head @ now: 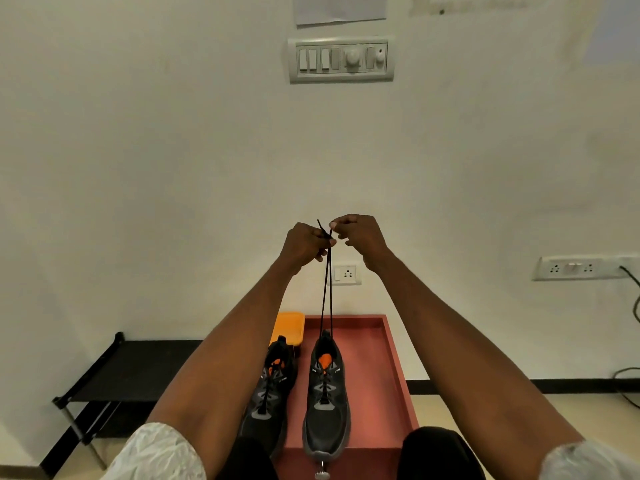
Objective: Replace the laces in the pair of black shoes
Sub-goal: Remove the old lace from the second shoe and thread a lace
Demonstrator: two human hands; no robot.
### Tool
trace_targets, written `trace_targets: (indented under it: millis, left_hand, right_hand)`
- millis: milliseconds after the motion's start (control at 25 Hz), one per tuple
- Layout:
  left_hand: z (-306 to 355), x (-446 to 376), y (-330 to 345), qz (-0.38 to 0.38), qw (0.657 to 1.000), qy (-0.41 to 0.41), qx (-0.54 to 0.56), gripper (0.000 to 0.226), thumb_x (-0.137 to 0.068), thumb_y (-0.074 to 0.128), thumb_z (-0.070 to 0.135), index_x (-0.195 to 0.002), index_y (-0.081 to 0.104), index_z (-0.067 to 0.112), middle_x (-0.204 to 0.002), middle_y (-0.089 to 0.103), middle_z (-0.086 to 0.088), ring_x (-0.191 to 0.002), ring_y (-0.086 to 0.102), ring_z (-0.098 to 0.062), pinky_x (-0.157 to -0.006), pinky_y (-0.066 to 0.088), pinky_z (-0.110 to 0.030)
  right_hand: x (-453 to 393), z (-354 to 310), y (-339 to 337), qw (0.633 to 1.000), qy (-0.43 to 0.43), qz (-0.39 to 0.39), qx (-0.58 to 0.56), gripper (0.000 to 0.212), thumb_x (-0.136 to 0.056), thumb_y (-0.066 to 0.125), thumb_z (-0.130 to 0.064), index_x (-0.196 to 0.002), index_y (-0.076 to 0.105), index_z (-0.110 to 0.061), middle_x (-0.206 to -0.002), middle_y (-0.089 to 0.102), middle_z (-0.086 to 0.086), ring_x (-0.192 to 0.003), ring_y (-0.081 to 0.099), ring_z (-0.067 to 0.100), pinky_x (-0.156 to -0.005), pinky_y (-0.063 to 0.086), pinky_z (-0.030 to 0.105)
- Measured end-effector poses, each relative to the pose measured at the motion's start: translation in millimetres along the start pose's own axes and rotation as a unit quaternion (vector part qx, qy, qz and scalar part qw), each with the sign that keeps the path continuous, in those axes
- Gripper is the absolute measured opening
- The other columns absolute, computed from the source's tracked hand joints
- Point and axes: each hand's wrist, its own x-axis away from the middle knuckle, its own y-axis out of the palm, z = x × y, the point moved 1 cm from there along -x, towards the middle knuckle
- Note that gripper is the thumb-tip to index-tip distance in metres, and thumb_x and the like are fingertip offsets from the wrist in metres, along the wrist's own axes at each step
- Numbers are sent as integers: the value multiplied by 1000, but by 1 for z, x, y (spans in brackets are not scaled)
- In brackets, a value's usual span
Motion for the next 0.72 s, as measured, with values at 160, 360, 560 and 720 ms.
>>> trace_targets:
  millis: [160, 360, 560, 720]
  left_hand:
    - [-5, 0, -2, 20, 1000, -6, 1, 20, -84, 77, 19, -99, 76, 6, -84, 72, -6, -68, 63, -10, -63, 51, -23]
    - [-15, 7, -5, 21, 987, -50, 151, 13, -89, 72, 15, -98, 73, 5, -84, 74, -6, -74, 71, -12, -78, 51, -29]
    - [-67, 25, -27, 139, 978, -73, 141, 19, -88, 68, 2, -106, 72, -4, -77, 69, -9, -50, 59, 4, -51, 42, -8]
    - [-125, 32, -15, 8, 986, -161, -29, 38, -78, 79, 4, -115, 72, 6, -75, 69, -11, -54, 54, -12, -50, 45, -23]
  right_hand:
    - [9, 42, 7, 993, 101, -63, 1, 26, -85, 57, 2, -104, 68, -13, -100, 72, 6, -82, 61, 14, -74, 43, 28]
    - [28, 82, 35, 976, 127, -167, 66, 8, -84, 71, -4, -91, 71, -8, -94, 69, 5, -89, 61, 15, -70, 41, 22]
    - [18, 106, 25, 947, 68, -110, 293, 23, -85, 74, -12, -101, 72, 5, -100, 68, 14, -94, 63, 27, -75, 46, 29]
    - [5, 96, 23, 932, 67, -146, 326, 8, -85, 72, -6, -83, 68, 0, -89, 71, 21, -88, 71, 35, -63, 53, 32]
